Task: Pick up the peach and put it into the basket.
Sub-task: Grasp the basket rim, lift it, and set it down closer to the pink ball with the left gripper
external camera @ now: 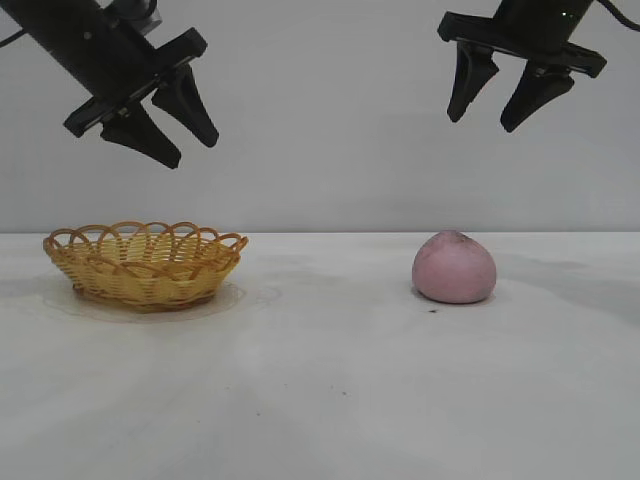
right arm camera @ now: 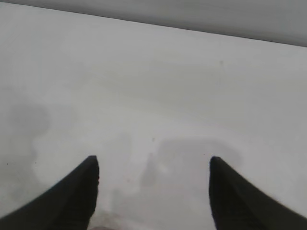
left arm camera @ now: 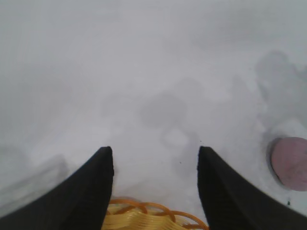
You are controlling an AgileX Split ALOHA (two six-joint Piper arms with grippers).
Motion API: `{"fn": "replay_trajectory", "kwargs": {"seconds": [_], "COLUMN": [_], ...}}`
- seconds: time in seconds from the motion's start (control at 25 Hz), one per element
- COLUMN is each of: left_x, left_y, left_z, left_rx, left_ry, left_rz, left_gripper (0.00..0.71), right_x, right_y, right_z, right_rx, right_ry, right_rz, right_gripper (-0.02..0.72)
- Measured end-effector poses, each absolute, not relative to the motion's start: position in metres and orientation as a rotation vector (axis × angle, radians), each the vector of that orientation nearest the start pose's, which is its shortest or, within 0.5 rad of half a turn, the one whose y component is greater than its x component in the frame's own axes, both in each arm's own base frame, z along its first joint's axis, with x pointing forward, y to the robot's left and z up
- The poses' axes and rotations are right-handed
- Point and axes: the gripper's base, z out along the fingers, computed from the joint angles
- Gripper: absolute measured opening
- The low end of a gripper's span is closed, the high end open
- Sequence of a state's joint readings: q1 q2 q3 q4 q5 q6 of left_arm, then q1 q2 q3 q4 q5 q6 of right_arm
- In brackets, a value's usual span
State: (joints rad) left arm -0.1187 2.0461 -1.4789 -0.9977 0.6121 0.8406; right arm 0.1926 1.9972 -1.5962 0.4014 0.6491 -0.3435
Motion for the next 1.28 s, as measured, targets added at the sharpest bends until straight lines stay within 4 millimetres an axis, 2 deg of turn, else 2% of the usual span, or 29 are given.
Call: {"fn": "replay_trajectory", "kwargs": {"seconds": [0.6, 0.76, 0.88, 1.0, 1.28], "left_x": [0.44, 0.439, 0.44, 0.44, 0.438], "left_y": [-0.097, -0.094, -0.088, -0.081, -0.064], "left_z": [0.2, 0.204, 0.217, 0.237, 0.288], "left_rx": [0.306, 0.376, 0.495, 0.611, 0.684], "left_ry": [2.373, 2.39, 2.414, 2.504, 2.663], "left_rz": [-0.696, -0.703, -0.668, -0.561, -0.31], "left_gripper": [0.348, 0.348, 0.348, 0.348, 0.348], "right_x": [0.438, 0.437, 0.437, 0.436, 0.436], "right_y": [0.107, 0.108, 0.108, 0.108, 0.108], "right_z": [0.237, 0.236, 0.236, 0.236, 0.236], "right_rx": [-0.368, -0.373, -0.375, -0.377, -0.382], "right_ry": [2.469, 2.479, 2.483, 2.487, 2.489], "right_rz": [0.369, 0.373, 0.374, 0.376, 0.376], "right_gripper": [0.424, 0.424, 0.424, 0.424, 0.424]}}
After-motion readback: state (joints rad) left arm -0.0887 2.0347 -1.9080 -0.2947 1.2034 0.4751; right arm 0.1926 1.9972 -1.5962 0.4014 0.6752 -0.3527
